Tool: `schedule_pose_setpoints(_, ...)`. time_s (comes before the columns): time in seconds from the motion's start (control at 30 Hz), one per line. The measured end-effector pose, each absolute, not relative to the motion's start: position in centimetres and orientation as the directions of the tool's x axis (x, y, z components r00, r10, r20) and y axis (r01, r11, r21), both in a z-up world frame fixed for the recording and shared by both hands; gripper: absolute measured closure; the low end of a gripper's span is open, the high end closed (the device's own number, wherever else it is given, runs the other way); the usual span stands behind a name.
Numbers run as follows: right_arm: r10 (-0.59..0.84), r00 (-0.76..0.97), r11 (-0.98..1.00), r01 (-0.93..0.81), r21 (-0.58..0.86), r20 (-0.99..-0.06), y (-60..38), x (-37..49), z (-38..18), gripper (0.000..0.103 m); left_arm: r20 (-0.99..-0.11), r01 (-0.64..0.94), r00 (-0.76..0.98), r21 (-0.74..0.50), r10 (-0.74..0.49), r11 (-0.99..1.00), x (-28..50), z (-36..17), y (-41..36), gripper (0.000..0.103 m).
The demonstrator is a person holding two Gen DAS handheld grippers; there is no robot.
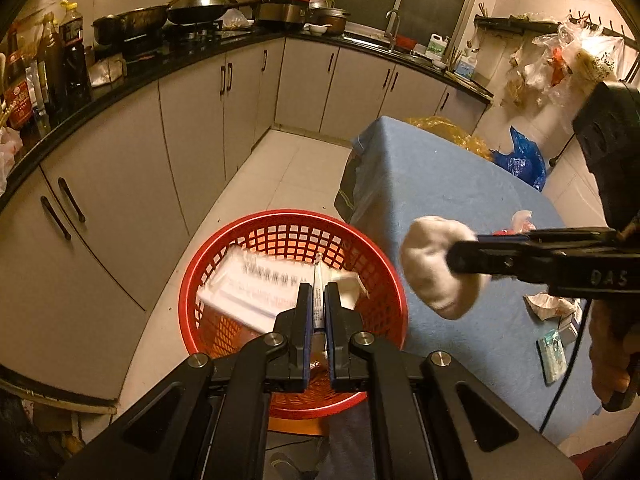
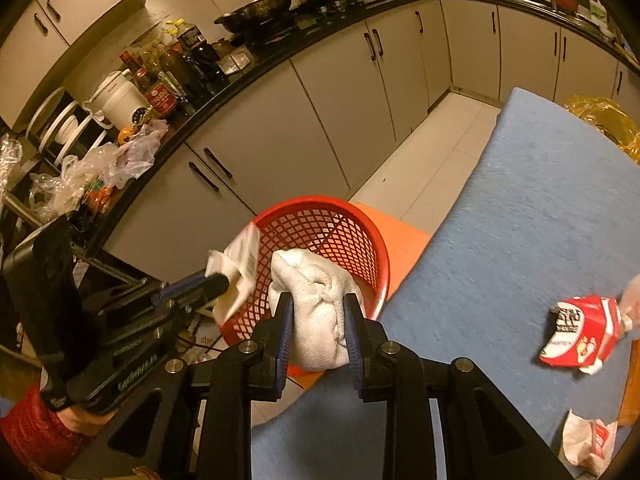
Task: Collect trash
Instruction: 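Open the left tool over the basket while the right tool releases the cloth into it, then grasp the teal cartoon tissue pack with the left tool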
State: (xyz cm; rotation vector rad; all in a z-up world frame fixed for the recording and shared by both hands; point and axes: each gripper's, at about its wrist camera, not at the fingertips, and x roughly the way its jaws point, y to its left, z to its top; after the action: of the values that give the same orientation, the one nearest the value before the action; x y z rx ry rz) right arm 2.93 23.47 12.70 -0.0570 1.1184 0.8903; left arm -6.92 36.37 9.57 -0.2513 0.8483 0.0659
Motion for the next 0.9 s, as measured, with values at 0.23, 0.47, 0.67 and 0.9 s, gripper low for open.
schedule_pose_setpoints(0.23, 0.589, 0.175, 0.683, -0.631, 0.369, -0.789, 24.0, 3.9, 13.2, 0.060, -0.747, -0.146, 0.663, -0.202, -0.056, 0.968, -6.5, 9.5, 36.7, 0.086)
schedule_pose_setpoints(0.47, 0.607, 0.224, 0.699, -0.607, 0.378, -0.763, 21.1, 3.5, 15.2, 0.058, -0.727, -0.181, 0.686, -0.207, -0.027, 0.961, -7.1, 10.6, 37.3, 0.070)
schedule_pose_setpoints(0.67, 0.605, 0.264, 0.732, -0.556, 0.394, -0.752, 16.5, 2.0, 15.7, 0.049, -0.716, -0.182, 0.698, -0.189, -0.009, 0.965, -7.5, 11.4, 35.8, 0.057)
schedule_pose_setpoints(0.9, 0.538, 0.371, 0.796, -0.520, 0.310, -0.757, 9.9, -1.7, 15.2, 0.035, -0.717, -0.141, 0.696, -0.198, -0.045, 0.970, -7.9, 11.6, 31.4, 0.045)
